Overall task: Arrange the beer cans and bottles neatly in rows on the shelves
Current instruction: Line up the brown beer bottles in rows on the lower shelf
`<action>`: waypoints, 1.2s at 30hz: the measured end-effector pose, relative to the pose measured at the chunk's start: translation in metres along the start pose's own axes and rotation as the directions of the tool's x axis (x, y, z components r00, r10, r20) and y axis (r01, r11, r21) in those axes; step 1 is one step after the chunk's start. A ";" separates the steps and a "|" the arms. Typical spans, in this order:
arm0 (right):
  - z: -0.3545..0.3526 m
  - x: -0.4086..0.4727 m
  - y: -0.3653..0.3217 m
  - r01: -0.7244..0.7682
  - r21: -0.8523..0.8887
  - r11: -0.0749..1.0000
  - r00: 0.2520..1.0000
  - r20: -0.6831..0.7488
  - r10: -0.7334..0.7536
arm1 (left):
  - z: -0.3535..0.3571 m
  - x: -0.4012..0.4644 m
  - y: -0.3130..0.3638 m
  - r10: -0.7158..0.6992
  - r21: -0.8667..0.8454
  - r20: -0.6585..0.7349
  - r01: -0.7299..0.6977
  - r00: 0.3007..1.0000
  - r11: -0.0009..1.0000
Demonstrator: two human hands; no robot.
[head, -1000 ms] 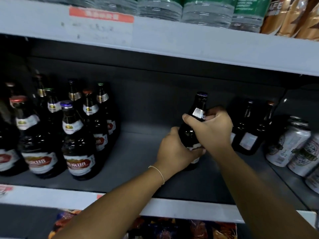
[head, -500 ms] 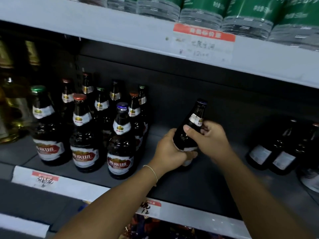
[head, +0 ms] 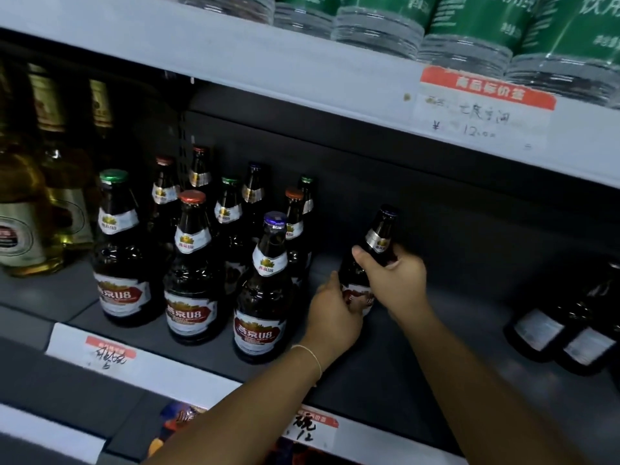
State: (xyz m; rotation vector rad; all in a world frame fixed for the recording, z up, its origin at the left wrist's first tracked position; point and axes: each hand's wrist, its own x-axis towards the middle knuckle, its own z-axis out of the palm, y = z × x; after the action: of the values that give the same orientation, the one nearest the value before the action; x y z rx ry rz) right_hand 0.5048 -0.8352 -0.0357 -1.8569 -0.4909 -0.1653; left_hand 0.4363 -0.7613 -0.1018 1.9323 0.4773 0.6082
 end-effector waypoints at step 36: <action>0.044 0.045 0.002 0.048 -0.295 0.954 0.999 0.003 -0.049 | -0.004 0.004 -0.021 -0.053 -0.078 0.139 0.064 0.989 0.995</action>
State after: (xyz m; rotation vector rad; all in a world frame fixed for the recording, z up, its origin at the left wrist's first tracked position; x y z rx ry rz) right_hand 0.5405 -0.7834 -0.0362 -2.1358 -0.5313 -0.2892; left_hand 0.4357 -0.7472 -0.1181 1.8608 0.4140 0.4469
